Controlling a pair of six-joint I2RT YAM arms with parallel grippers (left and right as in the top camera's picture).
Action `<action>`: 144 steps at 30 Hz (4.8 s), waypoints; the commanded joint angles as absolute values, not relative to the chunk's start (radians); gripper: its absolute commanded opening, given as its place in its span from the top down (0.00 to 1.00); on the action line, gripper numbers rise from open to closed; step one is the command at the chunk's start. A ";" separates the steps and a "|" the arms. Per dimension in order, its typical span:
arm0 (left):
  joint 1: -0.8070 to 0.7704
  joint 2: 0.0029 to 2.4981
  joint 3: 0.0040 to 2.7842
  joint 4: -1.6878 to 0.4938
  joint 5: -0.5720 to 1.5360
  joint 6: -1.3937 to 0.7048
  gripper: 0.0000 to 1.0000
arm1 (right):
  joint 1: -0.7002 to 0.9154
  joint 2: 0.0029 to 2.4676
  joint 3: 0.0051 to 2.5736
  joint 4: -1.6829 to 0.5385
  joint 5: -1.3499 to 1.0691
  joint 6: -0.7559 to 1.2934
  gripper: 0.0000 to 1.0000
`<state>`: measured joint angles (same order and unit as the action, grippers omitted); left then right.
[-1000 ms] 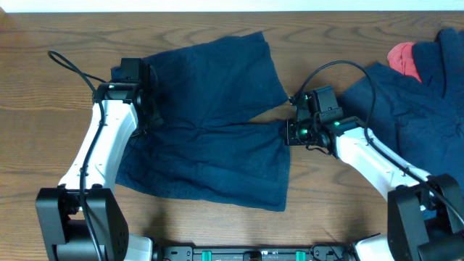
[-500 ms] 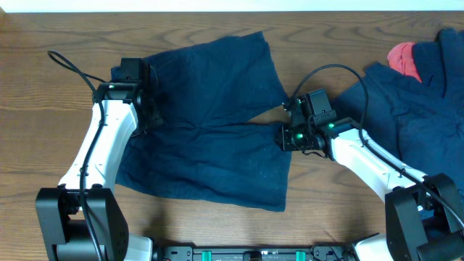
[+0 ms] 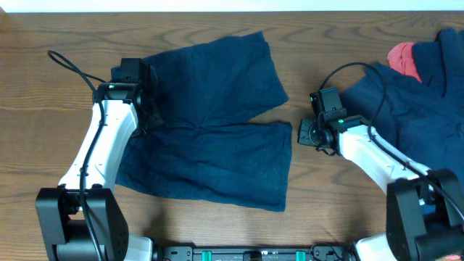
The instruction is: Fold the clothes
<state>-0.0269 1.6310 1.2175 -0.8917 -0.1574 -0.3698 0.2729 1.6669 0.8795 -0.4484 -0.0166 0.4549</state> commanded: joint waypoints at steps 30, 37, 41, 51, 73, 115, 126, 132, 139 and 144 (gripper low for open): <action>-0.024 1.641 1.208 -0.904 -0.168 -0.379 0.90 | 0.308 1.687 0.880 -0.377 -0.383 0.316 0.87; -0.024 1.641 1.208 -0.904 -0.168 -0.379 0.90 | 0.319 1.687 0.880 -0.368 -0.401 0.297 0.88; -0.024 1.641 1.208 -0.904 -0.168 -0.379 0.90 | 0.343 1.695 0.880 -0.344 -0.392 0.298 0.88; -0.023 1.641 1.208 -0.905 -0.168 -0.379 0.90 | 0.379 1.779 0.880 -0.306 -0.287 0.311 0.87; 0.014 1.641 1.203 -0.931 -0.379 -0.520 0.90 | 0.338 1.848 0.880 -0.396 -0.100 0.366 0.87; 0.067 1.800 1.149 -0.806 0.001 -0.300 0.43 | 0.268 1.848 0.880 -0.457 -0.077 0.358 0.89; 0.067 1.840 1.149 -0.806 0.000 -0.300 0.90 | 0.268 1.848 0.880 -0.465 -0.078 0.358 0.89; 0.075 1.809 1.159 -0.858 -0.168 -0.353 0.94 | 0.268 1.848 0.880 -0.476 -0.077 0.358 0.89; 0.135 1.740 1.162 -0.983 -0.377 -0.559 0.94 | 0.251 1.848 0.880 -0.502 -0.059 0.363 0.89; 0.149 1.744 1.159 -0.982 -0.356 -0.559 0.94 | 0.248 1.848 0.880 -0.509 -0.059 0.363 0.90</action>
